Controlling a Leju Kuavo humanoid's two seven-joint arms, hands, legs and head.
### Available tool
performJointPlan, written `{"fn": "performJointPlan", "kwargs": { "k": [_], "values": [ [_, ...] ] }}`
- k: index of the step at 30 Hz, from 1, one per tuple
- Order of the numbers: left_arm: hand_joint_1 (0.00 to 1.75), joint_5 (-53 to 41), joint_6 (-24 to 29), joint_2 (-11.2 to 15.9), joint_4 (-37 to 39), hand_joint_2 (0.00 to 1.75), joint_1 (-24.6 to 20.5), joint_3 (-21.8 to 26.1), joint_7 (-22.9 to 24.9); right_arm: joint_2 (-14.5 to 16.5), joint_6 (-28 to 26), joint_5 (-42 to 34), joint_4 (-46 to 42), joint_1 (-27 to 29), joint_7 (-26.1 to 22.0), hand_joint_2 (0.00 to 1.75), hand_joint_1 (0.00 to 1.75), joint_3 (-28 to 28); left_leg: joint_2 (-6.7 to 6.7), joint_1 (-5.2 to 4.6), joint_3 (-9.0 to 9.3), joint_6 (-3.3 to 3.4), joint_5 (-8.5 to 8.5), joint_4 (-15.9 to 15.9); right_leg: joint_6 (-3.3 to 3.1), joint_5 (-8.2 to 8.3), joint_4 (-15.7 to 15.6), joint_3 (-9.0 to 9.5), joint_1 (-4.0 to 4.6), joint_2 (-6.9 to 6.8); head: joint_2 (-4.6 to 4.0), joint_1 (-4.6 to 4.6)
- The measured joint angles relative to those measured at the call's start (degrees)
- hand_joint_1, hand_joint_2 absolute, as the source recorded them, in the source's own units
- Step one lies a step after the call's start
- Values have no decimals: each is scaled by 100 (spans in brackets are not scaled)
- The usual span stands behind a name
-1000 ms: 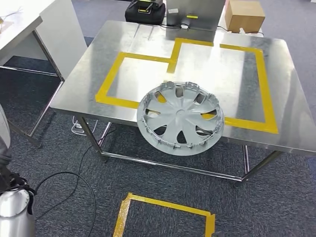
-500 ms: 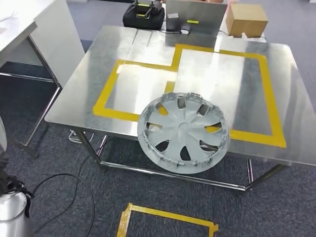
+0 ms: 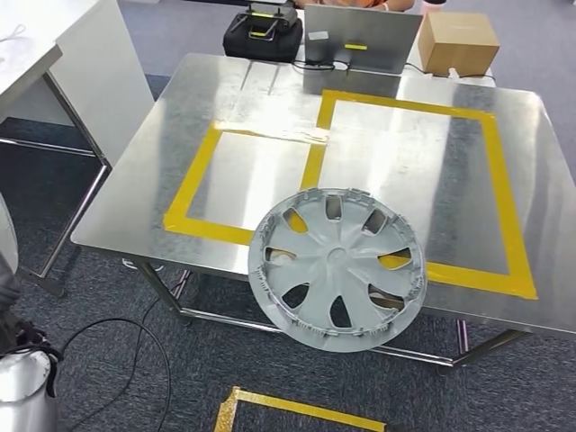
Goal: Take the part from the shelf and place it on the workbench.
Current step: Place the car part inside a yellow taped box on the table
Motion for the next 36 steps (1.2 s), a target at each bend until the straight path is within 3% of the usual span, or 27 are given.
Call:
{"fn": "performJointPlan", "kwargs": {
  "k": [2,5,7,8,10,12,17,18,20,22,23,24,25,27,29,31,32,34,36],
  "values": [
    [175,-9,-6,4,1,175,-10,-10,3,2,1,0,1,-2,1,175,0,-3,6,0,-104,-60,8,264,-48,-5,-71,116,-35,4,0,-2],
    [175,-8,-10,20,3,175,-26,-16,10,1,-3,-1,1,-27,2,175,0,-12,11,23,-629,-138,-344,1182,-105,-73,-119,255,-61,10,-1,-15],
    [175,-20,-32,26,9,175,-18,-16,38,1,-2,0,2,-30,7,175,0,-19,12,37,-919,-167,-478,1500,-110,-121,-119,305,-62,15,-1,-14],
    [175,-37,-49,30,12,175,-16,-17,60,1,7,2,2,-29,8,175,0,-21,12,40,-945,-171,-364,1406,-105,-142,-119,334,-63,18,-1,-13],
    [175,-87,-85,37,16,175,-18,-21,106,2,48,1,3,-30,4,175,0,-22,13,44,-753,-161,137,744,-80,-181,-119,398,-66,25,-1,-14],
    [175,-127,-115,38,24,175,-23,-33,150,3,103,-15,4,-39,0,175,0,-26,18,25,-560,-126,390,137,-30,-207,-111,417,-59,34,-1,-17],
    [175,-217,-186,37,44,175,-25,-85,259,1,191,-78,4,-52,37,175,0,-80,48,22,-502,39,471,-58,138,-319,-18,328,-56,49,1,-3],
    [175,-251,-212,38,48,175,-33,-106,295,1,194,-84,4,-57,50,175,0,-88,72,34,-491,66,478,-75,162,-440,179,228,-61,48,0,7],
    [175,-316,-269,38,66,175,-40,-154,374,3,195,-92,5,-61,74,175,0,-99,127,36,-485,99,469,-81,193,-784,887,-130,-73,40,0,22],
    [175,-375,-333,38,99,175,-39,-202,445,5,195,-94,7,-53,99,175,0,-111,181,30,-478,113,454,-80,209,-940,1457,-440,-78,36,0,22],
    [175,-402,-366,38,116,175,-39,-226,473,5,195,-96,8,-49,108,175,0,-115,208,28,-468,114,443,-79,207,-864,1457,-458,-77,28,0,24],
    [175,-428,-401,38,133,175,-41,-252,501,5,195,-99,8,-45,112,175,0,-120,235,27,-449,110,428,-79,195,-688,1227,-357,-75,5,0,24],
    [175,-453,-435,38,146,175,-46,-277,525,4,195,-101,8,-44,113,175,0,-124,261,26,-424,101,410,-79,174,-470,837,-169,-70,-55,0,25],
    [175,-489,-494,40,167,175,-58,-321,570,3,195,-103,8,-62,113,175,0,-127,313,-1,-382,58,368,-71,122,-213,119,197,-28,-235,0,23],
    [175,-514,-548,46,184,175,-70,-344,607,3,195,-103,8,-81,110,175,0,-127,386,-25,-363,5,345,-70,80,-198,-115,322,12,-287,0,20],
    [175,-532,-606,52,197,175,-82,-368,644,3,196,-98,8,-75,108,175,0,-128,444,-18,-338,-50,321,-72,30,-175,-144,340,-3,-188,0,22],
    [175,-541,-633,55,201,175,-87,-384,661,3,197,-95,8,-70,106,175,0,-129,402,-10,-343,-81,269,-19,-1,-162,-162,355,-19,-143,-1,17],
    [175,-548,-667,72,210,175,-90,-401,689,1,197,-86,8,-77,101,175,0,-129,227,11,-522,-141,-6,430,-54,-144,-196,385,-55,-45,-1,2],
    [175,-546,-679,93,228,175,-84,-405,698,-1,201,-80,8,-89,97,175,0,-129,118,23,-893,-173,-343,1208,-76,-147,-197,389,-59,70,-1,-5]
  ]
}}
